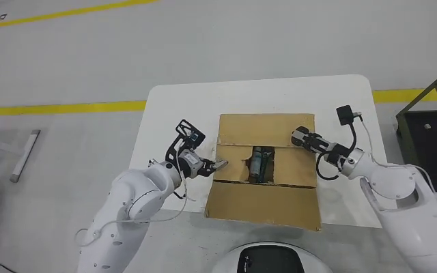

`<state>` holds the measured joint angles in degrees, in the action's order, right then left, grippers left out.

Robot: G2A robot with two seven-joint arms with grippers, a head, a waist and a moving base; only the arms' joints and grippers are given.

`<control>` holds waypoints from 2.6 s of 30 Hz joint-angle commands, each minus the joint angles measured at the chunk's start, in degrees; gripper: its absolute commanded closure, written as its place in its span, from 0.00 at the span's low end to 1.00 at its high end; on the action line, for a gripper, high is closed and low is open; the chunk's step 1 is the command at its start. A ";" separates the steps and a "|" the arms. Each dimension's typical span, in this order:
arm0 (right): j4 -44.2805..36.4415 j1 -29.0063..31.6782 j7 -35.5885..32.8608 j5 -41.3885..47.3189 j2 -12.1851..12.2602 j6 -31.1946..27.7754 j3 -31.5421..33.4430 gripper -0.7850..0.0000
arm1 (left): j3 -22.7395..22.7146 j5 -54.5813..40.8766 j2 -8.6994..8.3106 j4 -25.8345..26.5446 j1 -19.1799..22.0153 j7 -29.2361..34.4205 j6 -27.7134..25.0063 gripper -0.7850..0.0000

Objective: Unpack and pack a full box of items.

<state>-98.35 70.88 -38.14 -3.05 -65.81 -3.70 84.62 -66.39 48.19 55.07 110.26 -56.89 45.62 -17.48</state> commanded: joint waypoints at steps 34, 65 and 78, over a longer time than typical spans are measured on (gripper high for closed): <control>-6.72 3.48 5.88 -14.20 0.90 0.64 -0.66 1.00 | -20.44 8.52 -4.05 4.75 -21.17 0.79 -15.64 0.00; -13.51 2.47 7.62 -25.48 1.50 1.32 -1.28 1.00 | -8.94 4.39 -2.57 6.67 -13.37 -1.38 -10.27 0.00; -25.24 5.77 12.34 -47.33 2.06 2.70 -1.53 1.00 | 0.30 11.13 -0.43 -0.50 -0.11 -2.57 -4.89 0.00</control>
<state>-123.15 76.15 -26.32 -48.72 -63.72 -0.99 83.64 -67.29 58.82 54.33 110.71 -58.29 43.42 -23.32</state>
